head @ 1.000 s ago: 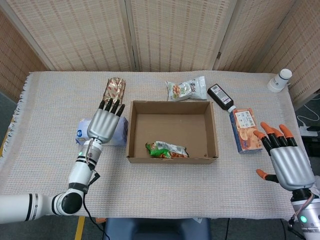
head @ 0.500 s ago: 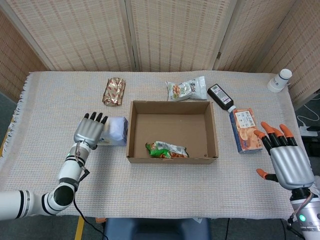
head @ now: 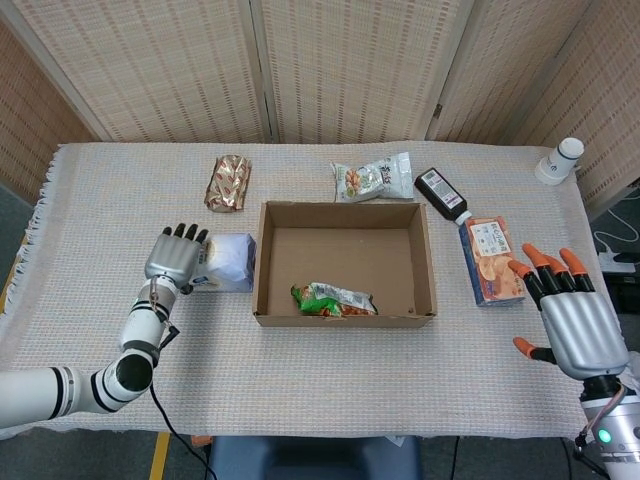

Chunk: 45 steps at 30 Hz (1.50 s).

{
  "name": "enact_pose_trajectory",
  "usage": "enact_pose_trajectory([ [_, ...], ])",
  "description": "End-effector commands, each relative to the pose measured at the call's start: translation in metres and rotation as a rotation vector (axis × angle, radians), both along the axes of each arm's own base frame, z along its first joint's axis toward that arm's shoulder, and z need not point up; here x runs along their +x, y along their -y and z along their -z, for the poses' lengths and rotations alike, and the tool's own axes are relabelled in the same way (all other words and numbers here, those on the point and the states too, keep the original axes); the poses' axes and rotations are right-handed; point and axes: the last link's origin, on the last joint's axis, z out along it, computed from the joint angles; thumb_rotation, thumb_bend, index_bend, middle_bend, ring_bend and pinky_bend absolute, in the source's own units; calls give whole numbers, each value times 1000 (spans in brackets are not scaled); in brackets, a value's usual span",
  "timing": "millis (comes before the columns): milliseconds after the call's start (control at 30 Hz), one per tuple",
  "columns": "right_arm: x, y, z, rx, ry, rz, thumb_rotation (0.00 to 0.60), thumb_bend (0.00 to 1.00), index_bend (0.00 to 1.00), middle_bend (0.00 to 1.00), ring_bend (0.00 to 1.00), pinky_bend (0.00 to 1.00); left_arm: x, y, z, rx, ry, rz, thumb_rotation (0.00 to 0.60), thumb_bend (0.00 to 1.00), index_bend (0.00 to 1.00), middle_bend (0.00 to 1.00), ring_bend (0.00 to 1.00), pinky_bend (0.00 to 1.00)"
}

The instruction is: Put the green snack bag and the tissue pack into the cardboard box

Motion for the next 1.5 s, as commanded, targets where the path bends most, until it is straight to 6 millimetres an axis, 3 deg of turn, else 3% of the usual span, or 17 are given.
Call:
enact_pose_trajectory([
  [33, 0, 0, 0, -1, -1, 0, 600, 38, 174, 0, 0, 0, -1, -6, 2, 0, 4, -24, 600, 198, 0, 0, 0, 123],
  [367, -1, 1, -1, -9, -4, 6, 600, 37, 180, 1, 0, 0, -15, -16, 11, 4, -9, -83, 600, 202, 0, 0, 0, 133],
  [467, -1, 2, -1, -8, -5, 10, 600, 37, 179, 0, 0, 0, -16, -17, 12, 23, -9, -74, 600, 232, 3, 14, 21, 201],
  [600, -1, 2, 0, -6, -7, 12, 600, 37, 180, 0, 0, 0, -21, -16, 14, 22, -36, -76, 600, 289, 189, 187, 174, 353],
  [800, 0, 2, -1, -7, -1, 8, 600, 37, 180, 0, 0, 0, -30, -13, 16, 13, -66, -91, 600, 309, 261, 256, 234, 405],
  [900, 0, 2, -1, -9, 2, 6, 600, 37, 180, 0, 0, 0, -29, -14, 14, 26, -64, -81, 600, 332, 358, 343, 303, 456],
  [1033, -1, 2, -2, -8, 5, 8, 600, 37, 180, 0, 0, 0, -22, -17, 5, 58, -65, -34, 600, 362, 510, 497, 433, 564],
  [1500, 0, 2, -7, -17, 23, 4, 600, 37, 179, 0, 0, 0, 16, -27, -68, 185, -171, 83, 600, 422, 747, 743, 646, 730],
])
